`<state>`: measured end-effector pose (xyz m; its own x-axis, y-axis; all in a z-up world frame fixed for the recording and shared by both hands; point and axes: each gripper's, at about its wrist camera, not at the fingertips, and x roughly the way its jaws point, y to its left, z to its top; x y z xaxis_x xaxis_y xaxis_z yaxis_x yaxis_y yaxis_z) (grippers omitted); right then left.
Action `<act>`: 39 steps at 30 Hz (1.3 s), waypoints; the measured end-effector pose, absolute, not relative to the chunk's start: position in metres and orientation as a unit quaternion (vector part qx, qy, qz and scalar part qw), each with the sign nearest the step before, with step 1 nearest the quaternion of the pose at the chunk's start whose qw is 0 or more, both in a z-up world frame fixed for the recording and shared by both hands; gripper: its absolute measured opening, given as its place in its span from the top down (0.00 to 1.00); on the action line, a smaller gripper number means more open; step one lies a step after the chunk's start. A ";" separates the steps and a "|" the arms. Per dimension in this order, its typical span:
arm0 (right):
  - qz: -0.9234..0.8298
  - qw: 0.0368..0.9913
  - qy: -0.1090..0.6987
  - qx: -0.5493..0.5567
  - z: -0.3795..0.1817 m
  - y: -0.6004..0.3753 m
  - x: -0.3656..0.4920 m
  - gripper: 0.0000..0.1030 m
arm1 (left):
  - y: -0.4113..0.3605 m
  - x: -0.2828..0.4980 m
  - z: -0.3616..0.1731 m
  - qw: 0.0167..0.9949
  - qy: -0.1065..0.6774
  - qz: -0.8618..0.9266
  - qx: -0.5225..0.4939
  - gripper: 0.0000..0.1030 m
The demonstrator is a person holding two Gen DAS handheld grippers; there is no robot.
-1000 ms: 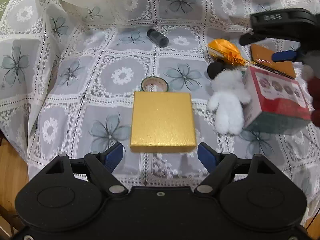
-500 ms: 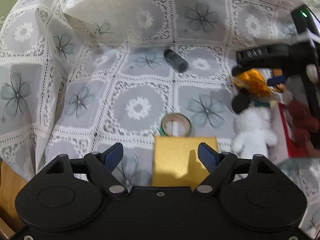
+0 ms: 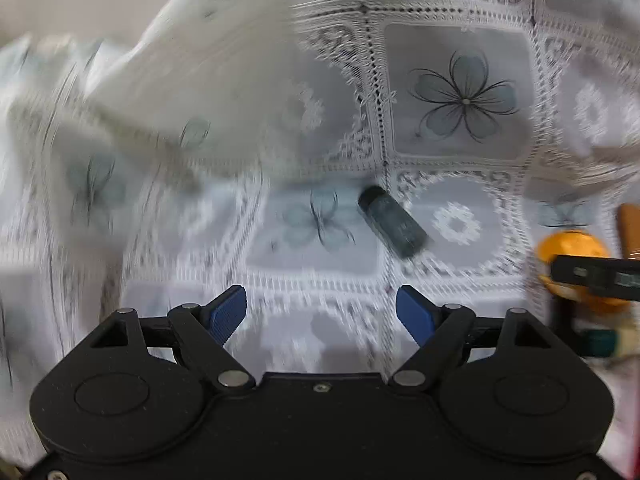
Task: Organize soft objects
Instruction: 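Grasp the orange satin pouch with the right gripper while the left grasps the dark bottle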
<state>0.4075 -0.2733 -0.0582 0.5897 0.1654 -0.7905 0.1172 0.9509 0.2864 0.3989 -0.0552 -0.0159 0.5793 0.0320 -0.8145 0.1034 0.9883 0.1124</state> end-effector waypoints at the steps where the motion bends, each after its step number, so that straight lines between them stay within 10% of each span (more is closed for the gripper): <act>1: 0.015 0.877 0.452 0.162 -0.058 -0.276 0.406 0.28 | -0.059 0.405 -0.019 0.887 0.452 -0.019 0.089 0.24; 39: 0.021 0.872 0.447 0.199 -0.060 -0.289 0.402 0.27 | -0.094 0.486 -0.051 0.900 0.414 -0.105 0.089 0.12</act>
